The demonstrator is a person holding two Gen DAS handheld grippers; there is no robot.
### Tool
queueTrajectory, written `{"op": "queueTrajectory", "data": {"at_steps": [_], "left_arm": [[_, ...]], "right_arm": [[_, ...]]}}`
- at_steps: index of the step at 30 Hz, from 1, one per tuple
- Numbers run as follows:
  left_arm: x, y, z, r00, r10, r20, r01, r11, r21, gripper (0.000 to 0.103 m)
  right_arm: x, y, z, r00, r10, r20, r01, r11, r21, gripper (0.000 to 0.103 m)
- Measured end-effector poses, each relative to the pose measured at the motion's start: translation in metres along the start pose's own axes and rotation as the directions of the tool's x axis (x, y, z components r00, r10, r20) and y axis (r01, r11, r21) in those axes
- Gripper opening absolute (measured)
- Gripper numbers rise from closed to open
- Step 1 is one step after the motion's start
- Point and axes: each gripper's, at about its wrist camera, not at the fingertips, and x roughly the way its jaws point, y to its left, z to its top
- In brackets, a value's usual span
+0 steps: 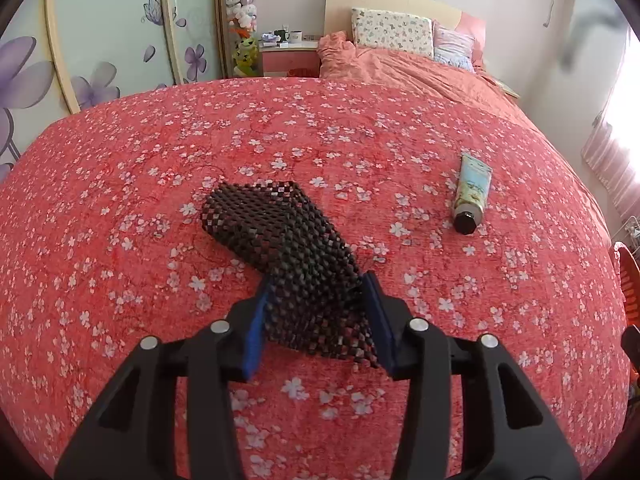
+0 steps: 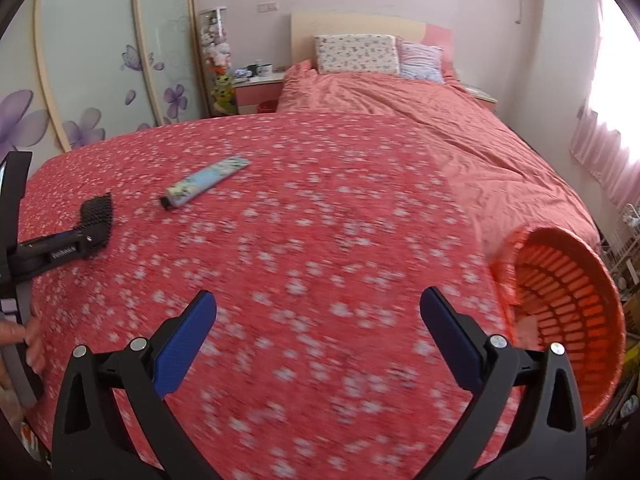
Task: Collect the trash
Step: 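Grasp the black mesh pad with the left gripper, then grasp the light-blue hand cream tube with the right gripper while the left holds the mesh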
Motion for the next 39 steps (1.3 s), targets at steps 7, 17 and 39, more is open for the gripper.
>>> {"op": "queueTrajectory", "data": {"at_steps": [7,17,39], "left_arm": [[-0.003,0.010,-0.006,1.000,-0.019,0.016,0.019,1.000,-0.010,0.047],[-0.005,0.024,-0.008,0.999,-0.043,0.017,0.044,0.999,-0.028,0.047],[-0.004,0.024,-0.005,0.999,-0.036,0.013,0.037,0.999,-0.018,0.048]], "right_arm": [[0.034,0.032,0.030,0.994,0.105,-0.034,-0.102,0.993,0.057,0.081],[0.108,0.085,0.088,0.970,0.200,-0.135,-0.179,0.971,0.157,0.066],[0.044,0.015,0.003,0.972,0.138,-0.187,-0.122,0.988,0.097,0.025]]}}
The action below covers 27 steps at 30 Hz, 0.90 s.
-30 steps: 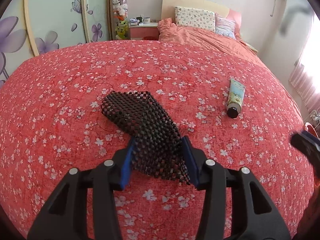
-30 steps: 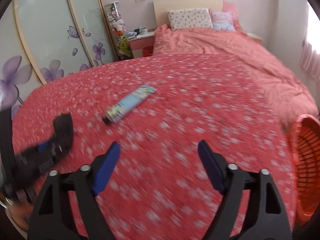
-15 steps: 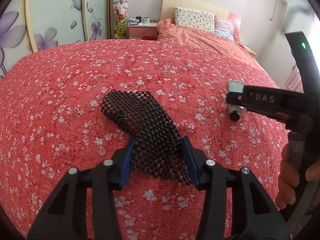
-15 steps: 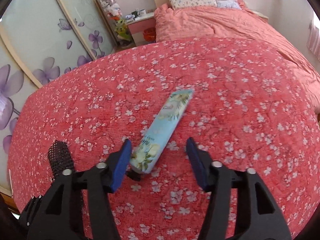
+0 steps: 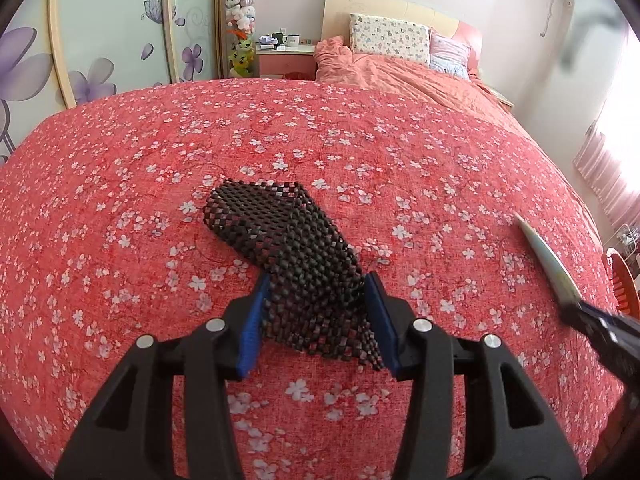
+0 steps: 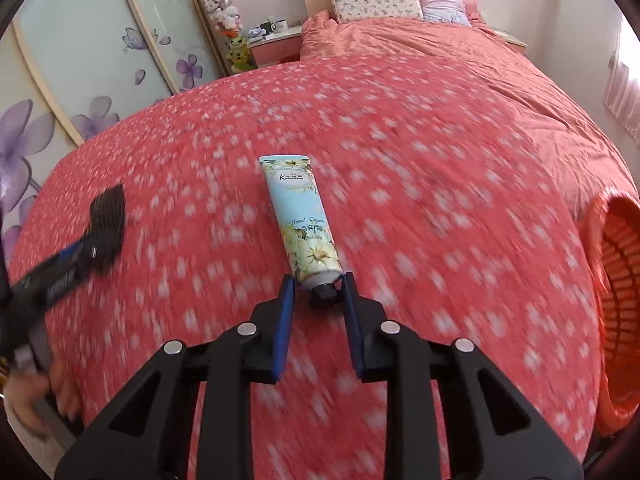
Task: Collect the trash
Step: 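Grasp the light-blue hand cream tube with the right gripper while the left holds the mesh, then lift the mesh pad with the left gripper while the right lifts the cream tube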
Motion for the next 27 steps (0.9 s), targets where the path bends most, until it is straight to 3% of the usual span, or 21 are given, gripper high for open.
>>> {"op": "queueTrajectory", "data": {"at_steps": [3,6,9,13,16,22,27], "left_arm": [[0.000,-0.002,0.001,1.000,0.001,-0.001,-0.001,1.000,0.002,0.048],[0.000,-0.003,0.001,1.000,0.001,-0.001,-0.001,1.000,0.002,0.048],[0.001,-0.003,0.001,1.000,-0.001,-0.001,0.001,1.000,0.003,0.048],[0.001,-0.004,0.001,1.000,-0.002,-0.001,0.002,1.000,0.002,0.048],[0.001,-0.004,0.001,1.000,-0.003,-0.001,0.003,1.000,0.002,0.049],[0.001,-0.005,0.001,1.000,-0.007,0.000,0.007,1.000,-0.001,0.049],[0.002,-0.007,0.001,1.000,-0.005,-0.003,0.005,1.000,0.008,0.052]], "right_arm": [[-0.009,-0.004,-0.010,1.000,-0.019,0.006,0.019,1.000,-0.024,0.025],[-0.011,-0.003,-0.009,0.999,-0.023,0.025,0.024,0.999,-0.032,0.040],[-0.007,0.000,-0.003,0.999,-0.013,0.034,0.013,1.000,-0.024,0.044],[0.003,0.005,0.002,0.999,-0.027,0.028,0.028,0.999,-0.035,0.043],[0.004,0.009,0.001,0.995,-0.088,0.049,0.091,0.994,-0.060,0.028],[-0.001,-0.021,-0.001,0.981,-0.184,0.058,0.182,0.983,0.026,0.028],[0.000,-0.017,-0.010,0.970,-0.215,0.109,0.217,0.976,-0.004,0.028]]}}
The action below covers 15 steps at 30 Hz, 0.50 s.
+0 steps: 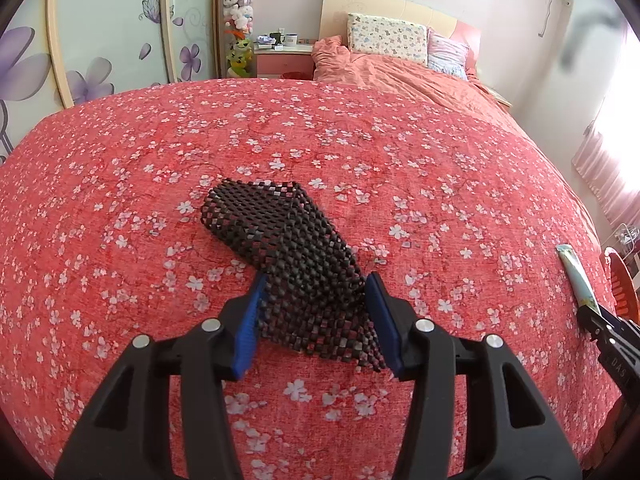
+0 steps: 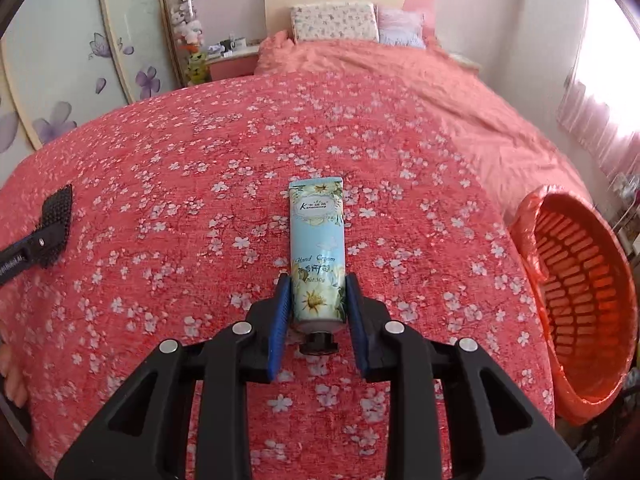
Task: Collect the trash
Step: 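Lift the mesh pad with the left gripper while the right lifts the cream tube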
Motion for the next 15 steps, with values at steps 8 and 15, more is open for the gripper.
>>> {"op": "queueTrajectory", "data": {"at_steps": [8,15], "left_arm": [[0.007,-0.015,0.006,0.999,0.034,-0.013,-0.034,0.999,0.032,0.064],[0.002,-0.020,0.020,1.000,0.022,-0.012,-0.022,0.999,0.041,0.018]], "right_arm": [[0.000,-0.006,-0.002,1.000,0.023,0.000,-0.023,0.999,0.022,0.030],[-0.003,-0.018,-0.003,0.998,0.058,-0.015,-0.058,0.998,0.028,0.027]]}}
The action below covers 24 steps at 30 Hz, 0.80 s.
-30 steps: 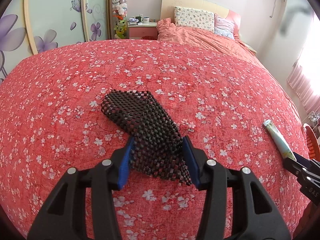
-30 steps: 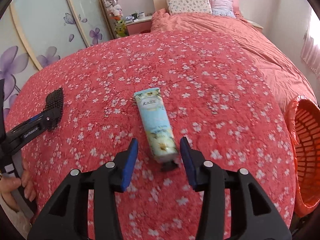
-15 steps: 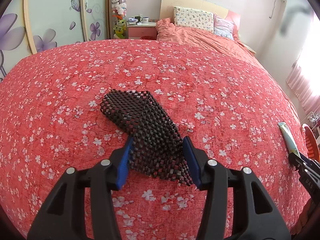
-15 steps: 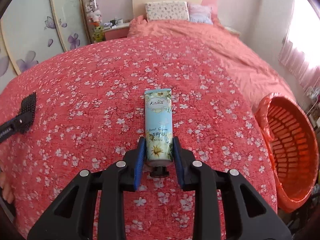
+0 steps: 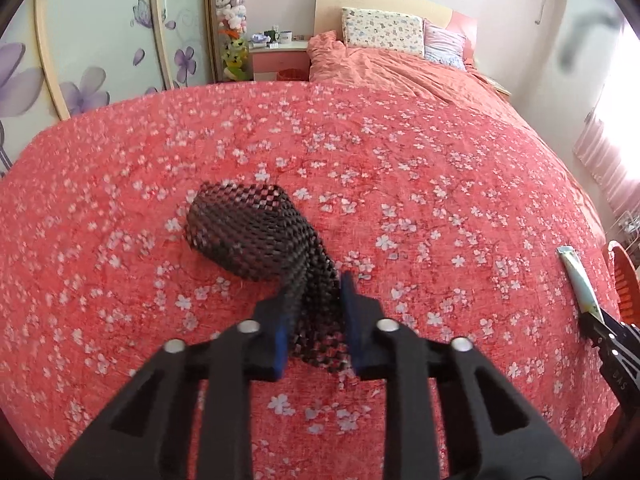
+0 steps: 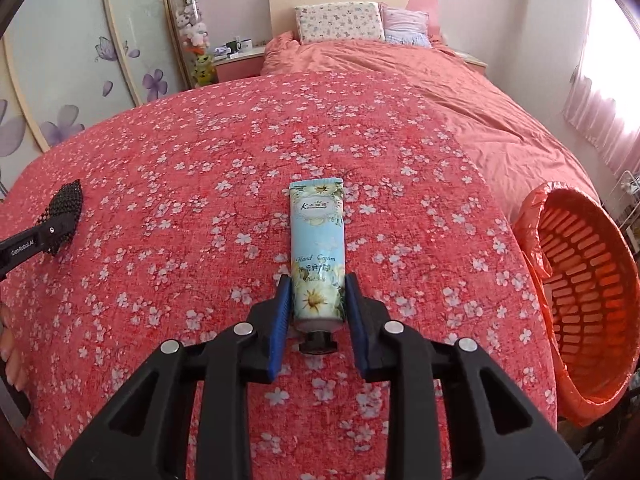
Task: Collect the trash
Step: 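Lift the mesh pad with the left gripper while the right lifts the cream tube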
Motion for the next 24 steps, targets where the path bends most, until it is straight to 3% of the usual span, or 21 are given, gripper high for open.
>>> {"op": "queueTrajectory", "data": {"at_steps": [6,15,24], "left_arm": [[-0.013,-0.007,0.000,1.000,0.000,0.021,0.000,1.000,0.023,0.014],[-0.049,-0.023,0.001,0.994,-0.056,0.093,0.050,0.996,0.068,0.012],[-0.086,-0.065,0.000,0.985,-0.085,0.150,0.064,0.988,0.143,0.012]], "right_arm": [[-0.014,-0.011,-0.010,1.000,0.001,0.008,-0.002,1.000,0.020,0.027],[-0.041,-0.025,-0.009,0.998,-0.005,0.059,0.002,0.998,0.058,0.027],[-0.065,-0.047,-0.009,0.994,-0.014,0.107,0.005,0.996,0.089,0.027]]}}
